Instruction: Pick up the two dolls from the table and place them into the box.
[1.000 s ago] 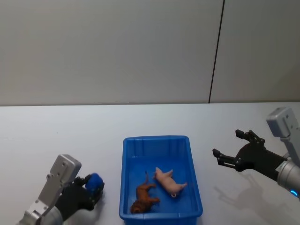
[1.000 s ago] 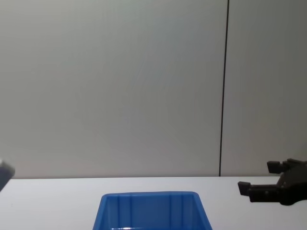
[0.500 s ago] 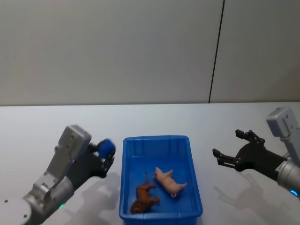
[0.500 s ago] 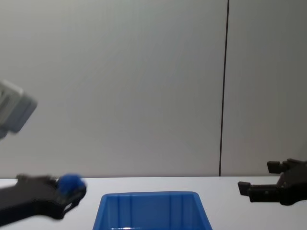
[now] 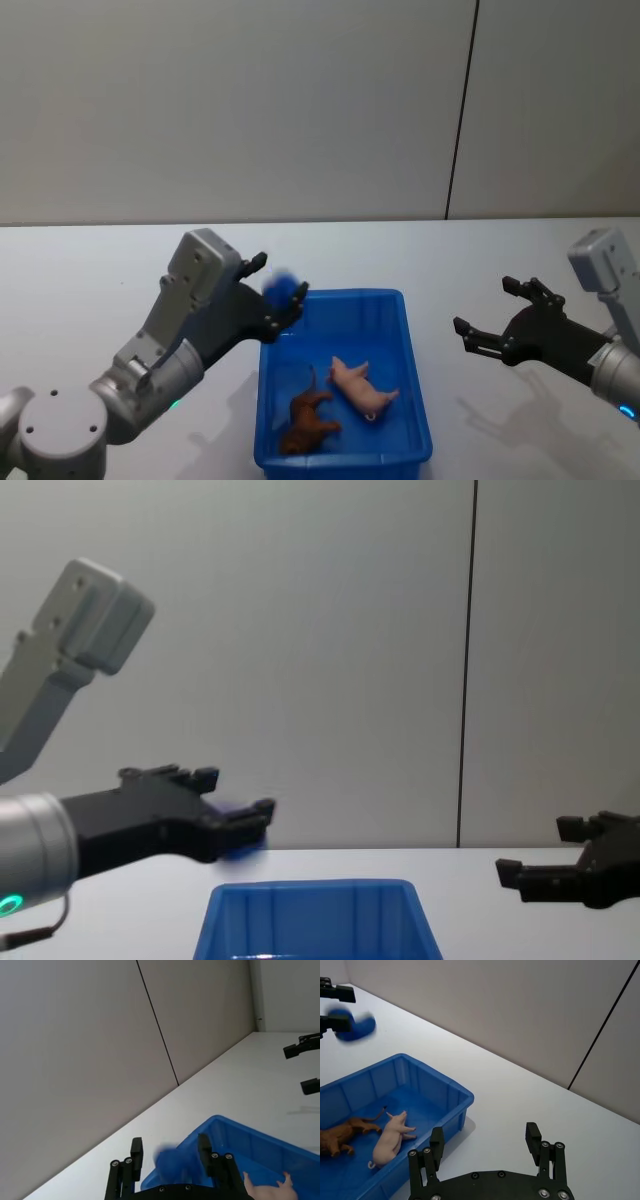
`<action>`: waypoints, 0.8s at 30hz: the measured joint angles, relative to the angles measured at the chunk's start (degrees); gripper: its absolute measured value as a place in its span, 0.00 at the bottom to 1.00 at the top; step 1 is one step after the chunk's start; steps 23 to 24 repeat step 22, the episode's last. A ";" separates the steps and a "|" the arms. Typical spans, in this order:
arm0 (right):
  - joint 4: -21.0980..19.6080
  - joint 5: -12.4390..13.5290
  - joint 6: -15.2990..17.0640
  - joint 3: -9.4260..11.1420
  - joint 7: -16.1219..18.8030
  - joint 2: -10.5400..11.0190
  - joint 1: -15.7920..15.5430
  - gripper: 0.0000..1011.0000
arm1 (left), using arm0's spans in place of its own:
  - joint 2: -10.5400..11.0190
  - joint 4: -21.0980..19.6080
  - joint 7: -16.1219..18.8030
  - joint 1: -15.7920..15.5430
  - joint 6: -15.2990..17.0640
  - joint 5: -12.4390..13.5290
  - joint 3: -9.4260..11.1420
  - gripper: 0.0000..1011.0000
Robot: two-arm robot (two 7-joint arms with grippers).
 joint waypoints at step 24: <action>0.00 0.00 0.00 0.00 0.00 0.00 0.00 0.99 | -0.42 -2.18 -0.74 0.18 -3.53 -0.43 0.17 0.99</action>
